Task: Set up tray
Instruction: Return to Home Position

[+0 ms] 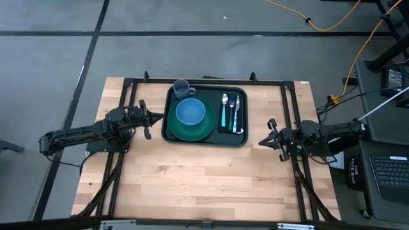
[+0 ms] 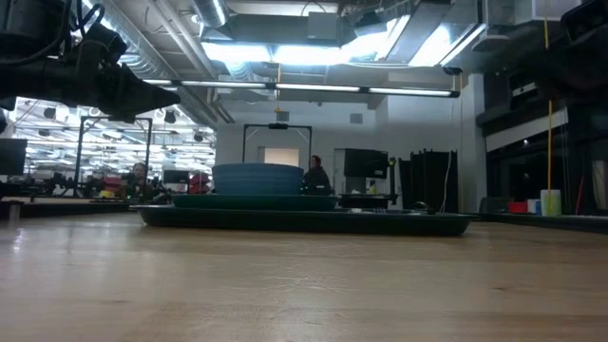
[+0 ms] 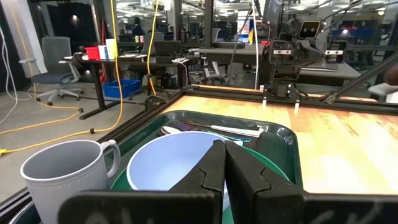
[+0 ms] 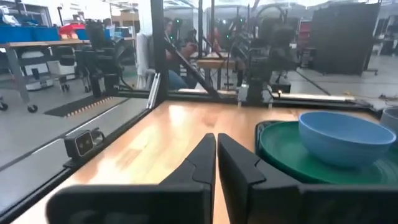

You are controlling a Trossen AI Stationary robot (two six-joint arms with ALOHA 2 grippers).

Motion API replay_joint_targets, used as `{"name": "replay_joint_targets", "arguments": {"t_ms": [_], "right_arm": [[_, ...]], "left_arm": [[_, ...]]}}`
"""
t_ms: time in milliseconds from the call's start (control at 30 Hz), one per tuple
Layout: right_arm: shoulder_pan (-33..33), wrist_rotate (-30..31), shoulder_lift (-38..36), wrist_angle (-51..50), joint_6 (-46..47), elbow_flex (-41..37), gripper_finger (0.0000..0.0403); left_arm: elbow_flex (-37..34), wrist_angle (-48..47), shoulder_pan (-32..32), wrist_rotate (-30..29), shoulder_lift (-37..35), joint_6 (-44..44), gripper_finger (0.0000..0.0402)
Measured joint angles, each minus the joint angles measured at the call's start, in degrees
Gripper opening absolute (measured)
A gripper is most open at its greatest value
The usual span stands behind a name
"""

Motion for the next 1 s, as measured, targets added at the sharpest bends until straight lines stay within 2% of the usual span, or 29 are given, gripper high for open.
{"name": "replay_joint_targets", "arguments": {"t_ms": [167, 1000], "right_arm": [[0.0, -0.13, 0.94, -0.2, 2.27, 0.0, 0.0022], [0.0, -0.13, 0.93, -0.16, 2.12, 0.0, 0.0023]], "left_arm": [[0.02, 0.0, 0.0, 0.02, 0.0, 0.0, 0.0004], [0.0, 0.0, 0.01, 0.04, 0.0, 0.02, 0.0004]]}}
